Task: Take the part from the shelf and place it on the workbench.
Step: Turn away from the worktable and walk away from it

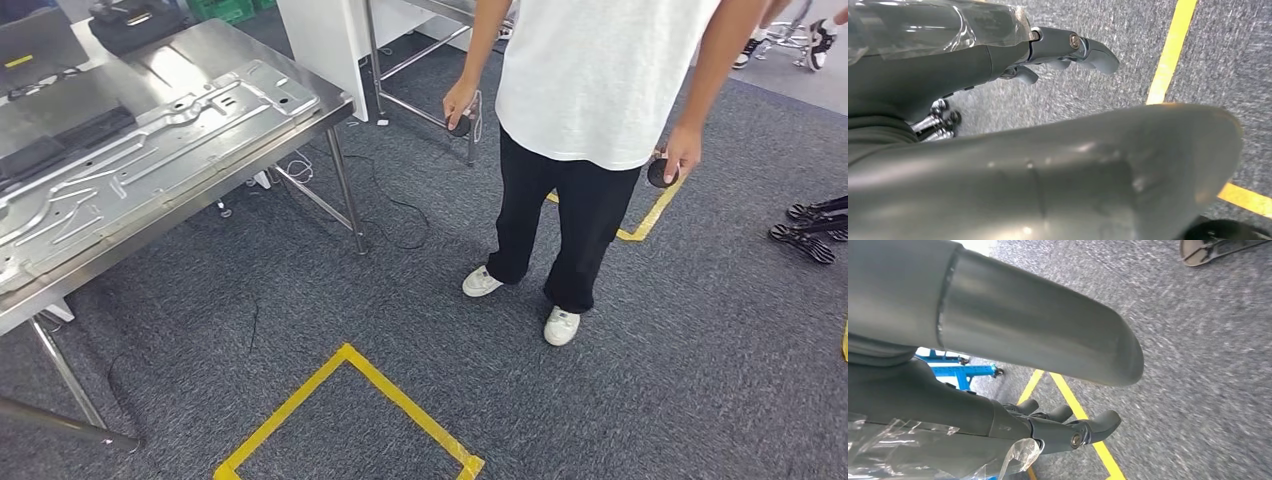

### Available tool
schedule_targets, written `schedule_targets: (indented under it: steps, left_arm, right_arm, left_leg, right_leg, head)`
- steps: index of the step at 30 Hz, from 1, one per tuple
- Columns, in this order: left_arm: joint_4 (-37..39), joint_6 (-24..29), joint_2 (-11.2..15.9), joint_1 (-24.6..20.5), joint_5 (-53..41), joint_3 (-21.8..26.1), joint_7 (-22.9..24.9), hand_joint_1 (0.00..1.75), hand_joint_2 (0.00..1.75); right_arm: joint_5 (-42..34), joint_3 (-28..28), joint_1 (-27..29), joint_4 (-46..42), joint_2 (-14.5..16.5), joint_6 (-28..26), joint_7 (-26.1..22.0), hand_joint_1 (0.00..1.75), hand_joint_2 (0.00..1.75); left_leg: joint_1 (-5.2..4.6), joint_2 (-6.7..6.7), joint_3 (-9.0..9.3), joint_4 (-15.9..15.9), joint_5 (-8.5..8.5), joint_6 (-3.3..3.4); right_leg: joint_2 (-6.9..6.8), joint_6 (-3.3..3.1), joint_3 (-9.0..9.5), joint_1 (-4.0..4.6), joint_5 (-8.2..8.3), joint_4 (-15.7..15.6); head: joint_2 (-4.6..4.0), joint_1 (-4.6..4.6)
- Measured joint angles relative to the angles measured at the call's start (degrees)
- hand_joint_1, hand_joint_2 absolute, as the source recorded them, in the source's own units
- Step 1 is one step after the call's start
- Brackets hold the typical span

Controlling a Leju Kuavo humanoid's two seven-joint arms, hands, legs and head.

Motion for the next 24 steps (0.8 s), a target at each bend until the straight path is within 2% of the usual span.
schedule_targets:
  steps: [1,3,4,5,6,7,8,9,10,11,12,13,14,15,16,18,19,20,22,23,24]
  left_arm:
    - [0.0,0.0,0.0,0.1,0.0,0.0,0.1,0.00,0.00]
    - [0.0,0.0,0.1,0.4,0.0,0.0,0.4,0.00,0.00]
    - [0.0,0.0,0.3,0.6,0.0,0.0,0.6,0.00,0.00]
    - [0.1,-0.1,0.5,0.8,0.1,0.0,1.0,0.00,0.00]
    - [0.1,-0.3,0.7,1.2,0.1,0.0,1.5,0.00,0.00]
    - [0.1,-0.4,0.8,1.5,0.2,0.0,1.9,0.00,0.00]
    - [0.1,-0.6,0.9,1.7,0.2,0.0,2.3,0.00,0.00]
    - [0.1,-0.8,1.0,1.9,0.2,0.0,2.5,0.00,0.00]
    - [0.1,-0.8,1.0,2.0,0.2,0.0,2.6,0.00,0.00]
    - [0.1,-0.9,1.0,2.2,0.3,0.0,2.6,0.00,0.00]
    - [0.1,-0.9,1.1,2.5,0.4,0.0,2.7,0.00,0.00]
    - [0.1,-0.9,1.1,2.8,0.5,0.0,2.7,0.00,0.00]
    - [0.1,-0.8,1.1,3.1,0.6,0.0,2.6,0.00,0.00]
    - [0.1,-0.8,1.1,3.2,0.8,0.0,2.5,0.00,0.00]
    - [0.1,-0.7,1.1,3.2,1.0,0.0,2.3,0.00,0.00]
    - [0.1,-0.5,1.1,3.0,1.3,0.0,1.6,0.00,0.00]
    - [0.1,-0.4,1.2,2.9,1.4,0.0,1.3,0.00,0.00]
    - [0.1,-0.3,1.3,2.8,1.5,0.0,1.0,0.00,0.00]
    - [0.1,-0.1,1.4,2.4,1.6,0.0,0.4,0.00,0.00]
    - [0.1,-0.1,1.4,2.2,1.6,0.0,0.1,0.00,0.00]
    - [0.1,-0.1,1.4,1.9,1.6,0.0,-0.1,0.00,0.00]
  right_arm:
    - [-0.1,0.1,0.0,0.0,0.1,0.1,0.3,0.00,0.00]
    - [-0.6,0.4,0.1,0.0,0.5,0.1,0.7,0.00,0.00]
    - [-1.0,0.4,0.1,0.0,0.7,0.2,0.8,0.00,0.00]
    - [-1.4,0.5,0.1,0.0,1.0,0.2,0.9,0.00,0.00]
    - [-1.9,0.5,0.2,0.0,1.2,0.2,0.9,0.00,0.00]
    - [-2.3,0.5,0.3,0.0,1.3,0.2,1.0,0.00,0.00]
    - [-2.7,0.5,0.4,0.1,1.4,0.2,1.2,0.00,0.00]
    - [-3.2,0.5,0.5,0.1,1.4,0.1,1.5,0.00,0.00]
    - [-3.5,0.5,0.5,0.1,1.5,0.1,1.8,0.00,0.00]
    - [-3.8,0.5,0.4,0.1,1.5,0.0,2.0,0.00,0.00]
    - [-4.1,0.5,0.3,0.1,1.6,0.0,2.3,0.00,0.00]
    - [-4.2,0.5,0.2,0.1,1.7,0.0,2.4,0.00,0.00]
    - [-4.3,0.5,0.2,0.1,1.7,-0.1,2.5,0.00,0.00]
    - [-4.3,0.5,0.2,0.1,1.7,-0.1,2.6,0.00,0.00]
    - [-4.3,0.5,0.2,0.1,1.7,-0.1,2.7,0.00,0.00]
    - [-4.3,0.5,0.2,0.1,1.7,-0.1,2.8,0.00,0.00]
    - [-4.3,0.5,0.2,0.1,1.8,-0.1,2.9,0.00,0.00]
    - [-4.2,0.5,0.1,0.1,1.8,-0.1,2.8,0.00,0.00]
    - [-4.0,0.5,0.2,0.1,1.8,-0.1,2.3,0.00,0.00]
    - [-3.8,0.5,0.2,0.1,1.8,-0.2,2.0,0.00,0.00]
    - [-3.5,0.5,0.2,0.1,1.8,-0.2,1.6,0.00,0.00]
  left_leg:
    - [0.00,-0.47,1.63,-3.4,2.09,0.26]
    - [-0.15,-3.00,5.87,-12.7,6.77,1.21]
    - [-0.28,-4.35,7.24,-16.1,8.23,1.65]
    - [-0.43,-5.38,7.79,-17.7,8.80,1.97]
    - [-0.58,-5.63,7.91,-18.2,8.84,2.18]
    - [-0.69,-5.12,8.10,-18.7,8.97,2.37]
    - [-0.64,-4.40,8.63,-19.6,9.23,2.58]
    - [-0.52,-3.65,9.21,-20.6,9.54,2.85]
    - [-0.37,-2.94,9.69,-21.6,9.85,3.10]
    - [-0.27,-2.16,9.97,-22.0,10.02,3.22]
    - [-0.36,-1.42,9.96,-22.2,10.08,3.34]
    - [-0.49,-0.54,9.92,-22.1,10.09,3.38]
    - [-0.61,0.34,9.88,-22.1,10.08,3.38]
    - [-0.69,1.12,9.85,-22.1,10.04,3.34]
    - [-0.71,1.81,9.88,-22.0,9.96,3.24]
    - [-0.90,2.96,9.87,-21.5,9.47,2.68]
    - [-1.10,3.49,9.76,-21.1,9.15,2.33]
    - [-1.30,4.02,9.61,-20.7,8.82,1.98]
    - [-1.42,5.11,9.43,-20.1,8.34,1.48]
    - [-1.23,4.99,9.35,-19.7,7.90,1.17]
    - [-0.98,4.17,8.98,-18.5,6.94,0.85]
  right_leg:
    - [0.87,0.08,-0.01,-0.03,0.08,0.0]
    - [2.39,0.35,-0.11,-0.15,0.30,0.0]
    - [2.99,0.60,-0.30,-0.34,0.47,0.0]
    - [3.55,0.87,-0.54,-0.56,0.62,0.1]
    - [4.17,1.30,-0.73,-0.77,0.86,-0.1]
    - [4.79,1.74,-0.81,-0.91,1.12,-0.5]
    - [4.44,2.02,-0.94,-0.83,1.10,-0.5]
    - [3.28,2.21,-1.38,-0.61,0.52,0.2]
    - [1.65,2.25,-2.40,-0.36,-0.81,2.3]
    - [-0.26,2.22,-4.13,-0.24,-2.82,6.0]
    - [-1.31,2.32,-6.22,-0.19,-4.96,10.4]
    - [-1.77,2.50,-8.12,-0.23,-6.51,14.5]
    - [-1.99,2.67,-9.19,-0.25,-7.08,16.9]
    - [-2.17,2.82,-8.98,-0.26,-6.51,16.8]
    - [-2.52,2.92,-7.42,-0.27,-4.96,14.2]
    - [-4.62,3.05,-2.34,-0.14,-1.35,5.3]
    - [-5.46,2.76,-0.55,-0.10,-0.24,2.0]
    - [-5.96,2.37,0.29,0.01,0.16,0.2]
    - [-4.99,1.38,-0.07,0.12,0.06,0.2]
    - [-4.40,1.06,-0.23,0.17,0.05,0.3]
    - [-3.87,0.77,-0.30,0.18,0.13,0.3]
  head:
    - [0.00,-0.01]
    - [0.00,-0.02]
    - [0.00,-0.03]
    - [0.00,-0.03]
    - [0.00,-0.02]
    - [0.00,-0.02]
    - [0.00,-0.02]
    - [0.00,0.08]
    - [0.00,0.14]
    - [0.00,0.19]
    - [0.00,0.22]
    - [0.00,0.15]
    - [0.00,0.10]
    - [0.00,0.08]
    - [0.00,0.07]
    - [0.00,0.06]
    - [0.00,0.03]
    - [0.00,-0.01]
    - [0.00,-0.08]
    - [0.00,-0.09]
    - [0.00,-0.09]
